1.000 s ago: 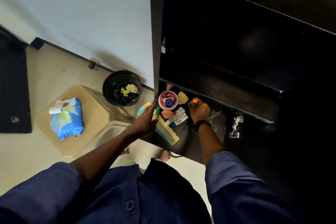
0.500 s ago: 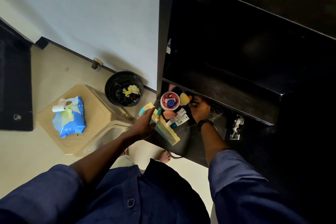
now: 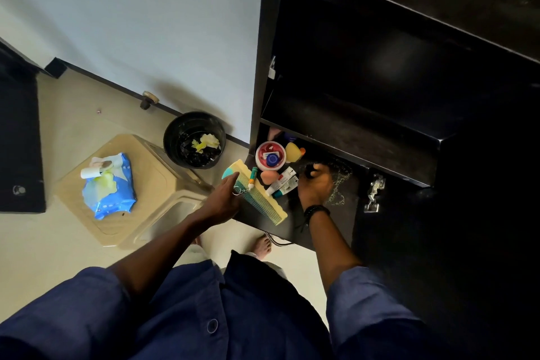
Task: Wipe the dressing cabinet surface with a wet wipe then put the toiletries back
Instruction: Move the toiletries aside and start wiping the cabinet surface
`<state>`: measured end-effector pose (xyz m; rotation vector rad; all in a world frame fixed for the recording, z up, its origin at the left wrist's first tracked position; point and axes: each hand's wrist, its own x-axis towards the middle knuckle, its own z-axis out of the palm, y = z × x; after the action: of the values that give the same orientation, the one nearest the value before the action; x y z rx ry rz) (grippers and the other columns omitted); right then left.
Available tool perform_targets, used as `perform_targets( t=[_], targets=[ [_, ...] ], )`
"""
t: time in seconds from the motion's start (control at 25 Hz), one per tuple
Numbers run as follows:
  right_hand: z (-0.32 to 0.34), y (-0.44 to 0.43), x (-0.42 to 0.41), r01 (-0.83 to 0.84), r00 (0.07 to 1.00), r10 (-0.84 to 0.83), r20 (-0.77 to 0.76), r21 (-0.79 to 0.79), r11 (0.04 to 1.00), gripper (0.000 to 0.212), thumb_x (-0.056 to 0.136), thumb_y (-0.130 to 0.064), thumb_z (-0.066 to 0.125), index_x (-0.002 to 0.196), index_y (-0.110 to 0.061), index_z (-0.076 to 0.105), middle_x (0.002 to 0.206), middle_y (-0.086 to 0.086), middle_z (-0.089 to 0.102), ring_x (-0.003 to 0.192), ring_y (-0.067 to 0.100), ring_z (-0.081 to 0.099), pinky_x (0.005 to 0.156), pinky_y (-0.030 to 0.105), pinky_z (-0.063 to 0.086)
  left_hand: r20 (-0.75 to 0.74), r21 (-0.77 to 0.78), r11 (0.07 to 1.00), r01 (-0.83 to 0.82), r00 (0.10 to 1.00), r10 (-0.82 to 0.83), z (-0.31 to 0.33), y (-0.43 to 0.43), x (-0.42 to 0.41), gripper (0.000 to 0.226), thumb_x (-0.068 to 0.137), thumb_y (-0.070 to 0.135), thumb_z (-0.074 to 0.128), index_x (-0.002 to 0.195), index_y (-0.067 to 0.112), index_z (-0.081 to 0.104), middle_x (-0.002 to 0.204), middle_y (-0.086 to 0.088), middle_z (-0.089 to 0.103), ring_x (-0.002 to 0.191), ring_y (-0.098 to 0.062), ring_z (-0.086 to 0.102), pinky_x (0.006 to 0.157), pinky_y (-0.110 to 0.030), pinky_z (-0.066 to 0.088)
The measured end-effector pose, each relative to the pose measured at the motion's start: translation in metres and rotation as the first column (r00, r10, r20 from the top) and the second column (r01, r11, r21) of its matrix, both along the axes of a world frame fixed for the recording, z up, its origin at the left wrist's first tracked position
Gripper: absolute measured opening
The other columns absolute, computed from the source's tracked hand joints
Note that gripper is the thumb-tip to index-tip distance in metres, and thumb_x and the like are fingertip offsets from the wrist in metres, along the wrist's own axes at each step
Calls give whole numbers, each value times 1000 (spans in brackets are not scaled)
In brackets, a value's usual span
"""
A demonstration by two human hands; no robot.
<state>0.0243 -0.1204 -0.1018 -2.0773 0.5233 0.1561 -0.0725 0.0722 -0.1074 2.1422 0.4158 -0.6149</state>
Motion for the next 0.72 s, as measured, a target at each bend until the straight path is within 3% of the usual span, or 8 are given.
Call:
perform_targets(
  t=[0.16,0.28,0.4,0.48,0.56,0.72],
  targets=[
    [2,29,-39,-60,997,62,53,-30,998,23,79,-4,67,97,-6,53,96,13,60,83,23,57,74,33,49,-3,-5,998,-63,998,63,-6,20,-18,65,94,13,52,149,12,18,153,-14,26,137,-30,33,109,-47,38],
    [2,64,-65,-145,983,152,108,-67,987,18,81,-9,65,88,-13,48,87,8,58,79,22,55,69,32,47,-3,-9,997,-78,997,78,-11,50,-35,65,92,13,54,148,10,21,148,-15,35,133,-30,39,110,-46,35],
    [3,106,-90,-251,964,256,77,-64,966,19,86,-14,64,90,-14,46,79,-5,49,76,14,49,66,16,42,1,-25,997,-78,997,78,-25,91,-57,60,88,24,53,142,10,30,141,-14,45,129,-30,45,108,-46,37],
    [1,134,-104,-318,947,319,20,-50,947,19,88,-15,63,90,-13,44,73,-8,42,72,12,45,63,13,37,23,-19,991,-134,991,135,-21,114,-71,54,88,16,54,138,9,36,140,-11,45,127,-27,46,106,-44,39],
    [-5,160,-114,-414,910,414,0,-31,910,19,87,-16,63,92,-15,45,75,-1,46,70,14,47,64,20,39,61,-23,977,-210,975,212,-23,137,-86,49,88,1,53,136,5,39,138,-11,46,125,-25,46,107,-37,37],
    [-19,220,-127,-626,779,624,-61,-23,779,20,85,-15,66,94,-19,48,86,1,49,73,16,49,64,15,39,34,45,959,-280,960,279,-48,197,-128,58,92,7,51,146,9,28,149,-10,35,134,-26,40,109,-38,34]
  ],
)
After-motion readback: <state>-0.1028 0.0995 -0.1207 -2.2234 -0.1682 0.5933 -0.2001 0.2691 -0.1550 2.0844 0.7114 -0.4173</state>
